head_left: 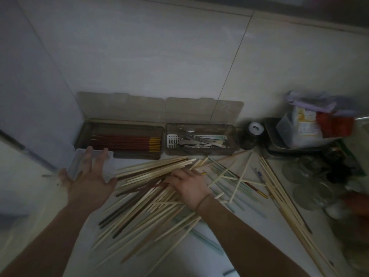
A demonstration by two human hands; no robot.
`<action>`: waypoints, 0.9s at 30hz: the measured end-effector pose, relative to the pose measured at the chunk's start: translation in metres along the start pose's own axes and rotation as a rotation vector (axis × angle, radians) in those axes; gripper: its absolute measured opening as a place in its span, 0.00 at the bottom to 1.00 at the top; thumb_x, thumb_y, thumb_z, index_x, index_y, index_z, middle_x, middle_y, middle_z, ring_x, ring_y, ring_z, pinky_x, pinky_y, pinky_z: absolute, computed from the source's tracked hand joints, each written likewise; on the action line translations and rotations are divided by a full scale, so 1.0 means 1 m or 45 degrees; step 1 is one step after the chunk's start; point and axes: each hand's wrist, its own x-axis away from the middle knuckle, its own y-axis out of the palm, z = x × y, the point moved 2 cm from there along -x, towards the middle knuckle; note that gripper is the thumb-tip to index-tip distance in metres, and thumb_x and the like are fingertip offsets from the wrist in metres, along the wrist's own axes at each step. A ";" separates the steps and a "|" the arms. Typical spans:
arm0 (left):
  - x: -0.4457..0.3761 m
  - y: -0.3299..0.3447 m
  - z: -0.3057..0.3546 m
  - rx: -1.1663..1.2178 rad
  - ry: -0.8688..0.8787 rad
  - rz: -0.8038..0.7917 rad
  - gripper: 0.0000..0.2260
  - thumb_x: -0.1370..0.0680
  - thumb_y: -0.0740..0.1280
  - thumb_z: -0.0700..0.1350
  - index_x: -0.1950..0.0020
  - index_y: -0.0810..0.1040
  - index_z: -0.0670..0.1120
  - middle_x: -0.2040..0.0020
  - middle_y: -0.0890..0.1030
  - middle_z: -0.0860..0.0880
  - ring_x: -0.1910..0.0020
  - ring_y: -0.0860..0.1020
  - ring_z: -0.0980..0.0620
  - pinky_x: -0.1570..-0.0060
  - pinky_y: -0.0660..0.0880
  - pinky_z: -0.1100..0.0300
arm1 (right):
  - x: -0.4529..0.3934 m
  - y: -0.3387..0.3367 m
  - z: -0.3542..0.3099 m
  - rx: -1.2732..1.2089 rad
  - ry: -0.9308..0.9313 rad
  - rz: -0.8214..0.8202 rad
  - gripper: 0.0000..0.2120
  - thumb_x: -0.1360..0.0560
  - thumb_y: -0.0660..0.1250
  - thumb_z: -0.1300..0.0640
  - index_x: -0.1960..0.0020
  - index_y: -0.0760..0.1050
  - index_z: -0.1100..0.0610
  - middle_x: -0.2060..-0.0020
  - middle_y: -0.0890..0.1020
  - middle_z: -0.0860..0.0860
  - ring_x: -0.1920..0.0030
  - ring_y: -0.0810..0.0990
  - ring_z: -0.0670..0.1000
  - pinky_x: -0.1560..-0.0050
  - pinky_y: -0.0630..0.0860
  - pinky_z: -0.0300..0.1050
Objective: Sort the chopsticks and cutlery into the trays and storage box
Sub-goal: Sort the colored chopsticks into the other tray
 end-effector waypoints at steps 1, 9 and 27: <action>0.000 0.001 -0.002 -0.026 -0.006 0.011 0.39 0.33 0.56 0.65 0.21 0.56 0.58 0.19 0.52 0.50 0.23 0.58 0.44 0.31 0.48 0.32 | -0.005 0.000 -0.006 0.009 -0.021 0.018 0.13 0.30 0.66 0.56 0.47 0.79 0.48 0.55 0.80 0.48 0.59 0.80 0.54 0.58 0.78 0.45; 0.004 -0.006 0.003 0.000 0.000 -0.007 0.37 0.26 0.62 0.62 0.21 0.50 0.61 0.19 0.46 0.51 0.24 0.58 0.47 0.30 0.46 0.34 | -0.036 -0.011 -0.022 -0.032 0.119 0.294 0.15 0.31 0.61 0.59 0.48 0.79 0.51 0.53 0.82 0.50 0.55 0.80 0.54 0.61 0.78 0.45; 0.004 -0.006 0.003 0.000 -0.017 -0.010 0.38 0.33 0.54 0.63 0.22 0.54 0.60 0.20 0.53 0.48 0.30 0.71 0.44 0.30 0.48 0.33 | -0.182 0.045 -0.029 -0.328 0.170 -0.420 0.22 0.32 0.66 0.70 0.39 0.77 0.61 0.38 0.76 0.59 0.36 0.72 0.57 0.34 0.66 0.42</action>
